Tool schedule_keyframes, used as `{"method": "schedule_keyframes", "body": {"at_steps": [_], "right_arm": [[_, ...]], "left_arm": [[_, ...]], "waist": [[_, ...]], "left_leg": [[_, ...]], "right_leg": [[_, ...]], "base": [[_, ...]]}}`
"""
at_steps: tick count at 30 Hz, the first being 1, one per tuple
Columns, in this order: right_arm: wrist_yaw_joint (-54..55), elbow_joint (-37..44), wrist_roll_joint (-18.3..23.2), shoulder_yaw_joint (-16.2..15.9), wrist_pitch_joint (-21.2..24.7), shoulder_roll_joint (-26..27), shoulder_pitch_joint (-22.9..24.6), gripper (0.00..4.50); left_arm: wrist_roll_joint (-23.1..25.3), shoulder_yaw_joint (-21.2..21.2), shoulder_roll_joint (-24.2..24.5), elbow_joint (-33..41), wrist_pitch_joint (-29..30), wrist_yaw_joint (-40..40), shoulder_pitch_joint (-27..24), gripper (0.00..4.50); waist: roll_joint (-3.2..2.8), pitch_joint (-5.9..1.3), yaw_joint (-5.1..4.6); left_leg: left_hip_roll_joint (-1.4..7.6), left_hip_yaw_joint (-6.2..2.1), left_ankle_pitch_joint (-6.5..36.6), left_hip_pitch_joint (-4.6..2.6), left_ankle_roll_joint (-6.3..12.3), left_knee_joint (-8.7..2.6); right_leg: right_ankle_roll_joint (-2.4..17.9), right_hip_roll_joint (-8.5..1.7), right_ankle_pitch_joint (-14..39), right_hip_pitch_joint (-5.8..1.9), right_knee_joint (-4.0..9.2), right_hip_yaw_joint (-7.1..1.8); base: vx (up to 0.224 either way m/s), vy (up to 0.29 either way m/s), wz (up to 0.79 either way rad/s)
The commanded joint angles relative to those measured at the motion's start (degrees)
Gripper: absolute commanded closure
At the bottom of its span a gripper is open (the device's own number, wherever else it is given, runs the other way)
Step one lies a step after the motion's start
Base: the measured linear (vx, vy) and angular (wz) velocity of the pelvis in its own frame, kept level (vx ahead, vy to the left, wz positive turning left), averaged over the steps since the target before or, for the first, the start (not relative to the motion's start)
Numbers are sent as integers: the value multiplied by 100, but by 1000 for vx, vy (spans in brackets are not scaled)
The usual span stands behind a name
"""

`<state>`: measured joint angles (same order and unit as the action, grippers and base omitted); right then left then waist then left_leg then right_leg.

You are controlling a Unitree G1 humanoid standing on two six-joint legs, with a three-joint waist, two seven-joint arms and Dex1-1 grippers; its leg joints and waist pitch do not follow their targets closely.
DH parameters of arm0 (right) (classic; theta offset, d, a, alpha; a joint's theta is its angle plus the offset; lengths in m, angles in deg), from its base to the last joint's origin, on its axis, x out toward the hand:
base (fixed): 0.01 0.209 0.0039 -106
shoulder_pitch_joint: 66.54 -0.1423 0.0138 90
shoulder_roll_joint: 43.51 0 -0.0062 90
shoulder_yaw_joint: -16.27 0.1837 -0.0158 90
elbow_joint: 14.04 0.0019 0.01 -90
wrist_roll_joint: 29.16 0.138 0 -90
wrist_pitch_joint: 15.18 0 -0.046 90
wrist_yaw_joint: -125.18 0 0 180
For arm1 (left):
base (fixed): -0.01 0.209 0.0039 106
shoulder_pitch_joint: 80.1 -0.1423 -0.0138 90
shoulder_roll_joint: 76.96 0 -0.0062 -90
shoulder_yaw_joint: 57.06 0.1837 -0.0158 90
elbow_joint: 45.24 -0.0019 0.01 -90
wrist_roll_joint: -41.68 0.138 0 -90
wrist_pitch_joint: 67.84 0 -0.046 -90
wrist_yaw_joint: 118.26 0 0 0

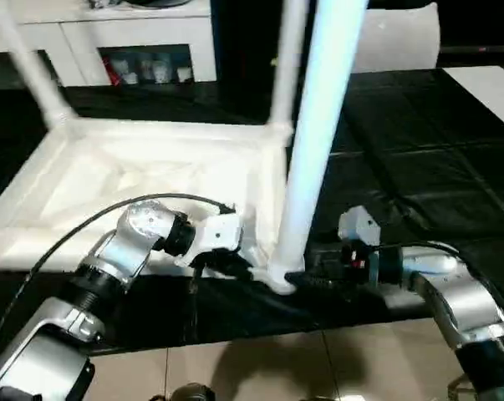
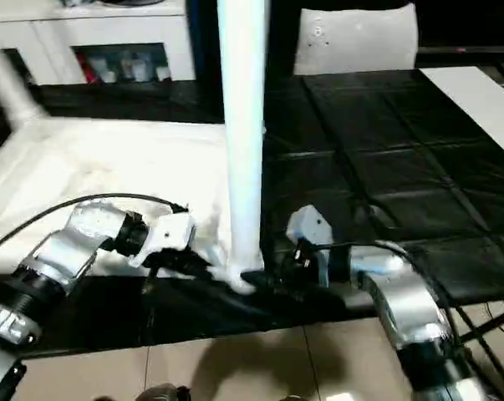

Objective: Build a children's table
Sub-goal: Rotate leg to tighten

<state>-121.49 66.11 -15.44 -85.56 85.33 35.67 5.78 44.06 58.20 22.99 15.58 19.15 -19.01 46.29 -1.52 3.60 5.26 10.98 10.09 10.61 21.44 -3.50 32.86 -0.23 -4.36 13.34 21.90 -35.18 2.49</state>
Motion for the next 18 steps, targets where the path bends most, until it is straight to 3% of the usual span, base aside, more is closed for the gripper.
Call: {"method": "schedule_keyframes", "body": {"at_steps": [1, 7, 11, 18], "right_arm": [[-183, -139, -103, -110, -153, -46, -105, 63], [-378, -342, -118, -238, -242, 11, -278, 121], [-511, -481, -116, -331, -307, 78, -367, 158], [-582, -388, -10, -383, -217, 140, -289, 175]], "left_arm": [[319, 486, -12, -161, -186, -380, -4, 450], [340, 531, -53, -299, -323, -451, 75, 450], [355, 547, -75, -395, -416, -499, 107, 450], [374, 547, -66, -464, -416, -454, 110, 450]], "waist": [[51, -327, -37], [68, -306, -36], [76, -308, -31], [75, -294, -28]], "left_leg": [[234, -23, 328, -79, 652, -284], [233, -23, 461, -77, 603, -294], [229, -24, 406, -72, 610, -287], [241, -25, 469, -75, 623, -298]], "right_leg": [[1700, -351, -782, -249, 274, -218], [1709, -356, -515, -245, 292, -213], [1730, -351, -606, -252, 279, -217], [1732, -358, -493, -243, 290, -212]], "base": [[0, 0, 0], [0, 0, 0], [0, 0, 0], [0, 0, 0]]}}
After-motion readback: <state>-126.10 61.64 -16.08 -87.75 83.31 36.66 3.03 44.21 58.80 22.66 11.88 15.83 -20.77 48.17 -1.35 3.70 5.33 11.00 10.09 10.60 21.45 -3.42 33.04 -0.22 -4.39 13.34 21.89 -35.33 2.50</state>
